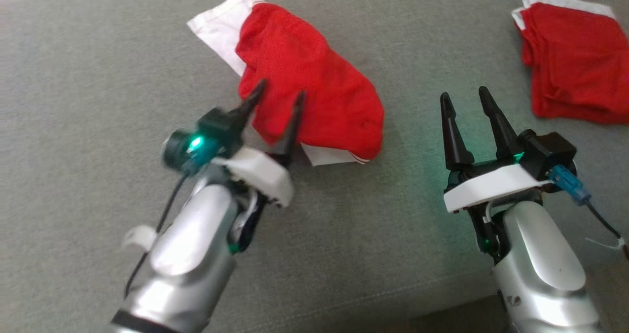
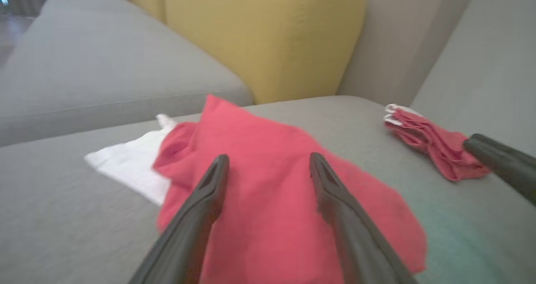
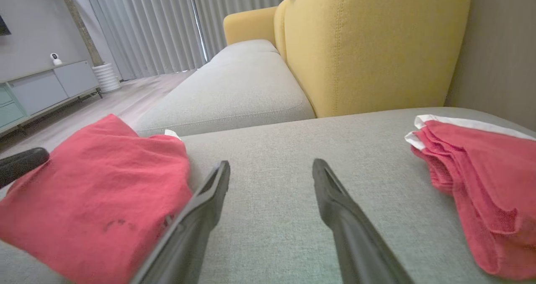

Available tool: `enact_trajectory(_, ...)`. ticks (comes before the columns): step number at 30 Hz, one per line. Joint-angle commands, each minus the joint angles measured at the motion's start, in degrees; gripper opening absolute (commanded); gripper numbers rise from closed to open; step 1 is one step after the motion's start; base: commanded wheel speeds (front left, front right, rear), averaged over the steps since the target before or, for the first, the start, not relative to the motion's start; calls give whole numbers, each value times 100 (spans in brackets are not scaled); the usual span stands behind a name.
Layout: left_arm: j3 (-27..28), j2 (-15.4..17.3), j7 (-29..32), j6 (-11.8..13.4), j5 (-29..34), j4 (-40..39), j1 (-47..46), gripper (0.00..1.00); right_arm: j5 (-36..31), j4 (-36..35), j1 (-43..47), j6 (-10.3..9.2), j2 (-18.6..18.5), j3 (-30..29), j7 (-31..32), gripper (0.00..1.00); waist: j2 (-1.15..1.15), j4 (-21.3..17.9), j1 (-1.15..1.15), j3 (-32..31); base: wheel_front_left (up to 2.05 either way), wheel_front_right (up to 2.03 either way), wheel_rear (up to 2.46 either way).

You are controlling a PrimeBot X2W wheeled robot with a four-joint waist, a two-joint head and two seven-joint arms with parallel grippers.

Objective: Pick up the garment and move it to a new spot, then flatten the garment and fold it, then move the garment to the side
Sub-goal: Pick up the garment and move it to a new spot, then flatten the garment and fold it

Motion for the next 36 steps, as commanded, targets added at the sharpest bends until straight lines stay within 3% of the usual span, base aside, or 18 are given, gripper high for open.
enact_trajectory(1, 410, 193, -29, 109, 105, -253, 77, 100, -25, -183, -30, 19, 27, 84, -61, 100, 0, 139, 0, -78, 0, 0, 0)
enact_trajectory(9, 1239, 393, -29, 384, 428, -689, 891, 100, -113, -95, 52, 19, 27, 6, -61, 100, 0, 466, 0, -343, 0, 0, 0)
enact_trajectory(19, 2412, 309, -29, 592, 717, -1141, 1946, 100, -215, 95, 318, 19, 27, -36, -61, 100, 0, 815, 0, -768, 0, 0, 0)
enact_trajectory(26, 2921, 183, -29, 529, 962, -1338, 2708, 100, -223, 202, 590, 19, 27, -63, -61, 100, 0, 917, 0, -1110, 0, 0, 0)
enact_trajectory(36, 3081, 50, -29, 357, 1161, -1630, 3404, 100, -243, 284, 891, 19, 27, -133, -61, 100, 0, 938, 0, -1399, 0, 0, 0)
